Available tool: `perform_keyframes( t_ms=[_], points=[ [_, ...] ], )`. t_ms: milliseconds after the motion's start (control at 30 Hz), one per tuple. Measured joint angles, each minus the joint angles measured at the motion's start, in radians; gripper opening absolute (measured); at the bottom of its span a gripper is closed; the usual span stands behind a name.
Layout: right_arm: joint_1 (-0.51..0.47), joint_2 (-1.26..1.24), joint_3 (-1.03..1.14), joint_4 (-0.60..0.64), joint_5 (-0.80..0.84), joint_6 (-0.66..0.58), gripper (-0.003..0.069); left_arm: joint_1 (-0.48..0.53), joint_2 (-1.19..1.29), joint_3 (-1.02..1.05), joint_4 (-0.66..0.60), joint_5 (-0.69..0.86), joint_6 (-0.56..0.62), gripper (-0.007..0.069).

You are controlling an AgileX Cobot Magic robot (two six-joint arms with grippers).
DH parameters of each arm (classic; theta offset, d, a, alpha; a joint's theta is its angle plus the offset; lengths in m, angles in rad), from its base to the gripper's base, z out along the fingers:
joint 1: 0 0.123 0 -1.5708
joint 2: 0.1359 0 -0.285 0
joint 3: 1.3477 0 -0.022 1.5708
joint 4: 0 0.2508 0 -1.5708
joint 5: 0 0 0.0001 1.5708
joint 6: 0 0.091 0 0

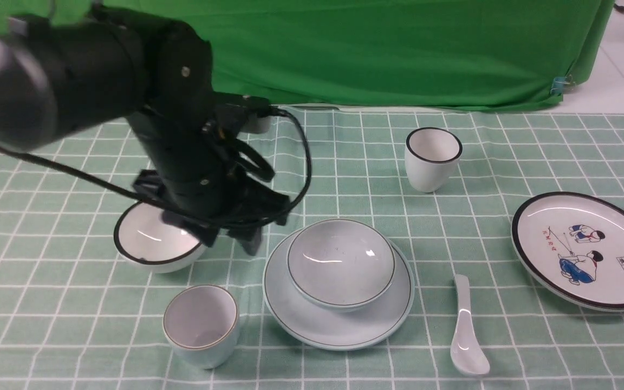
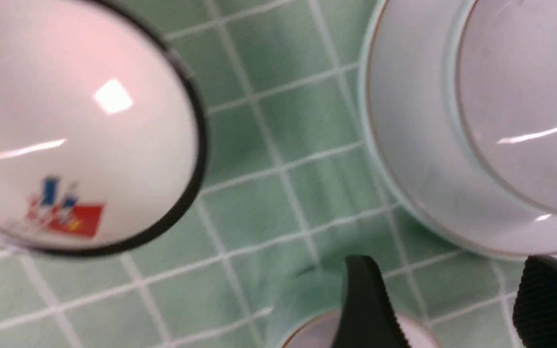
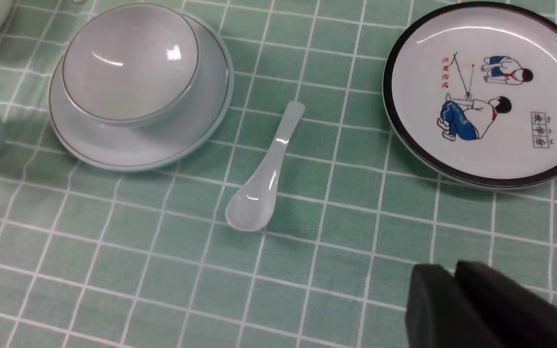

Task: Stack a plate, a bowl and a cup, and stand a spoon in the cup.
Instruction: Use the left arm to grab a blue teacup

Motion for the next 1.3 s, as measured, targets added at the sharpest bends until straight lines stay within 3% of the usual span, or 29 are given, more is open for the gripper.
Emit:
perform_keyframes(
  t_ms=[133, 333, 500, 700, 833, 933, 967, 1033, 1300],
  points=[
    [0.000, 0.000, 0.000, 0.000, -0.004, 0.000, 0.0090, 0.062, -0.090, 0.106, 0.015, 0.008, -0.049, 0.0377],
    [0.001, 0.000, 0.000, 0.000, -0.010, -0.007, 0.0090, 0.178, -0.142, 0.299, -0.091, -0.098, -0.030, 0.0379],
    [0.001, 0.000, 0.000, 0.000, -0.011, -0.009, 0.0090, 0.184, -0.140, 0.374, -0.188, -0.216, 0.032, 0.0419],
    [0.001, 0.000, 0.000, 0.000, -0.011, -0.009, 0.0090, 0.184, -0.131, 0.397, -0.172, -0.271, 0.037, 0.0431],
    [0.001, 0.000, 0.000, 0.000, -0.011, -0.009, 0.0091, 0.184, -0.082, 0.398, -0.168, -0.271, 0.037, 0.0337],
    [0.001, 0.000, 0.000, 0.000, -0.011, -0.010, 0.0095, 0.184, -0.033, 0.398, -0.175, -0.271, 0.052, 0.0188],
    [0.001, 0.000, 0.000, 0.000, -0.011, -0.010, 0.0095, 0.184, -0.031, 0.398, -0.175, -0.271, 0.054, 0.0176],
    [0.001, 0.000, 0.000, 0.000, -0.011, -0.010, 0.0098, 0.184, -0.026, 0.387, -0.175, -0.260, 0.061, 0.0059],
    [0.001, 0.000, 0.000, 0.000, -0.011, -0.010, 0.0102, 0.150, -0.081, 0.173, -0.171, -0.160, 0.078, 0.0028]
  ],
)
